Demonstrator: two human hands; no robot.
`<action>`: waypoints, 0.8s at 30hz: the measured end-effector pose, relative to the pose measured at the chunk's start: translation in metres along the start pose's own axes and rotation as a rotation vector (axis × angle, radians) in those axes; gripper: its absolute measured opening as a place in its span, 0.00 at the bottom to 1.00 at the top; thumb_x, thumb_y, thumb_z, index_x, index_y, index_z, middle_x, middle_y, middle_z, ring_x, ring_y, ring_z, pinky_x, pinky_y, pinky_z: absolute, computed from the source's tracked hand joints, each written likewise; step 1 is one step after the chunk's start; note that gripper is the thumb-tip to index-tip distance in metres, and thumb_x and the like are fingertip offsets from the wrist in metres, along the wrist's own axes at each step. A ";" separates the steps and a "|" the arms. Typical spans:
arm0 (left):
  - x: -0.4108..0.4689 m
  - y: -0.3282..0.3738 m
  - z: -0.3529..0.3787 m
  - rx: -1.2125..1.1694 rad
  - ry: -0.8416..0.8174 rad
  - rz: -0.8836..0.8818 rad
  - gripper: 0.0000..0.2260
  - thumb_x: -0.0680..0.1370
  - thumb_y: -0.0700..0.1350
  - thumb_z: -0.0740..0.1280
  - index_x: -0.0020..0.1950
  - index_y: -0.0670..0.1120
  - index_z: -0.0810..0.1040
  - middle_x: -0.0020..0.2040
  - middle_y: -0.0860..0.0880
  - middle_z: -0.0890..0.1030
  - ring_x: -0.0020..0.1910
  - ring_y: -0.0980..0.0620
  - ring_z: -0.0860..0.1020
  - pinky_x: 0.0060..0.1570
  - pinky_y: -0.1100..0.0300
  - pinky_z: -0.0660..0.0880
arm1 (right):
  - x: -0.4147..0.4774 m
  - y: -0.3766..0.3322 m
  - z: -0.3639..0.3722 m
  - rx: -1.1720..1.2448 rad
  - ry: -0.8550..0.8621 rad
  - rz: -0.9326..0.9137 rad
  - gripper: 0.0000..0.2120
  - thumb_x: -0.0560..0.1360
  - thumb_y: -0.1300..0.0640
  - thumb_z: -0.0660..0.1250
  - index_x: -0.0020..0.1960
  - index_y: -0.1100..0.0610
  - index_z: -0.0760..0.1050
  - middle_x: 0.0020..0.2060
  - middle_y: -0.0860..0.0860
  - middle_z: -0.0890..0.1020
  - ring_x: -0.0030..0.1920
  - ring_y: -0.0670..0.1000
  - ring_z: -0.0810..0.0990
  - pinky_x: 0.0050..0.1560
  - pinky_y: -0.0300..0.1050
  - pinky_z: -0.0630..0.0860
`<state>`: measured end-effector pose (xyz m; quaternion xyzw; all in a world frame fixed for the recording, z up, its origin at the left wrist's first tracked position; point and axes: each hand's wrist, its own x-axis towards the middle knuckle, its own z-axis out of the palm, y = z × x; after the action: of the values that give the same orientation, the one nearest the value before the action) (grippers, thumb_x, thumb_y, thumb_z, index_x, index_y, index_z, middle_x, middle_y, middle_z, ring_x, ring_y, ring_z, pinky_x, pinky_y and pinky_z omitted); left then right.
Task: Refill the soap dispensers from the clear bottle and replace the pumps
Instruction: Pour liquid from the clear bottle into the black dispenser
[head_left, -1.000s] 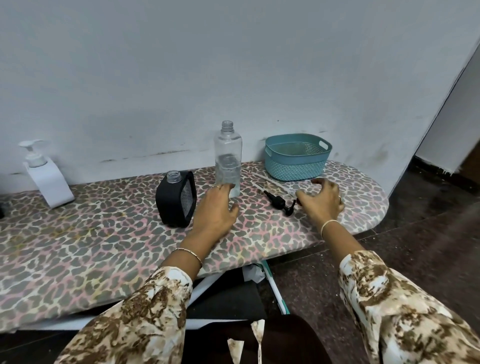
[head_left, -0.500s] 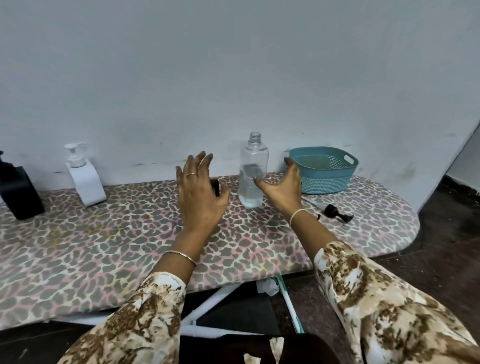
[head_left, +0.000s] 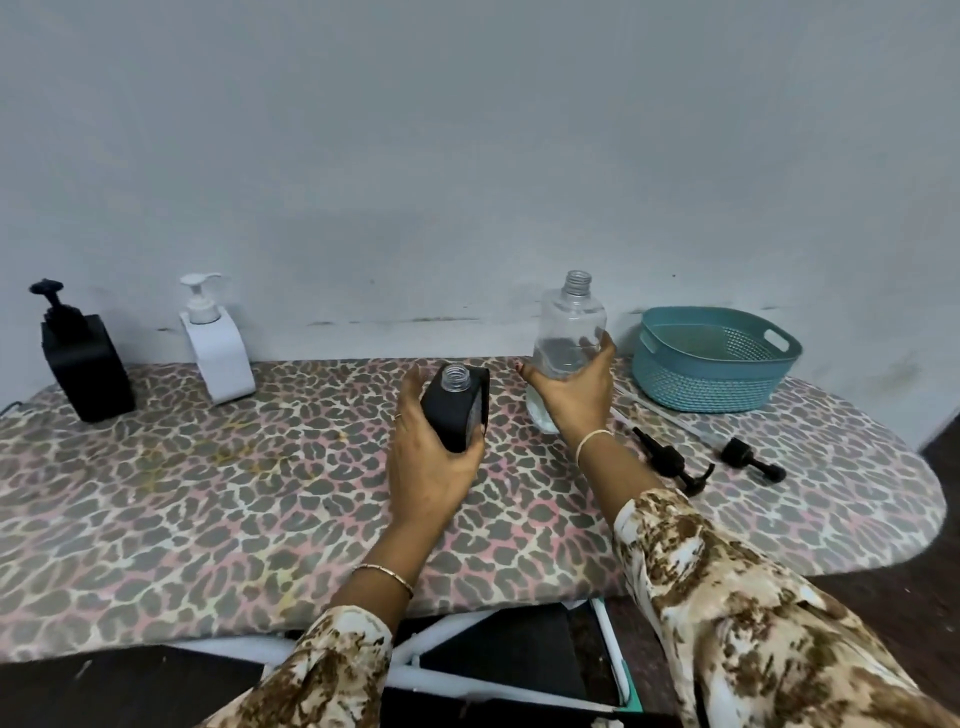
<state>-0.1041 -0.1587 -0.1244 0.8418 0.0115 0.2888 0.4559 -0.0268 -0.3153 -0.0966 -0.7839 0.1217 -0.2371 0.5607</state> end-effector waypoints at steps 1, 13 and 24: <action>-0.002 -0.002 0.002 -0.020 0.008 -0.014 0.42 0.69 0.49 0.76 0.76 0.48 0.57 0.69 0.47 0.72 0.65 0.46 0.74 0.63 0.55 0.73 | 0.000 0.000 0.002 0.004 0.022 0.001 0.49 0.61 0.51 0.81 0.73 0.53 0.56 0.66 0.55 0.73 0.65 0.57 0.72 0.65 0.49 0.70; -0.006 -0.007 0.007 -0.109 0.031 -0.072 0.33 0.69 0.45 0.76 0.70 0.49 0.64 0.60 0.48 0.78 0.53 0.54 0.77 0.52 0.63 0.75 | 0.007 0.001 0.010 0.140 0.141 0.042 0.29 0.64 0.55 0.79 0.63 0.51 0.74 0.58 0.46 0.79 0.54 0.45 0.75 0.53 0.35 0.69; -0.003 -0.008 0.007 -0.109 0.057 -0.094 0.29 0.69 0.44 0.76 0.67 0.47 0.67 0.56 0.50 0.77 0.50 0.55 0.75 0.48 0.62 0.75 | -0.007 -0.006 -0.006 0.156 0.114 0.014 0.27 0.64 0.58 0.79 0.61 0.50 0.76 0.50 0.43 0.79 0.49 0.44 0.77 0.50 0.32 0.71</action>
<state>-0.1009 -0.1599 -0.1347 0.8058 0.0484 0.2913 0.5134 -0.0362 -0.3154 -0.0913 -0.7223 0.1401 -0.2862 0.6137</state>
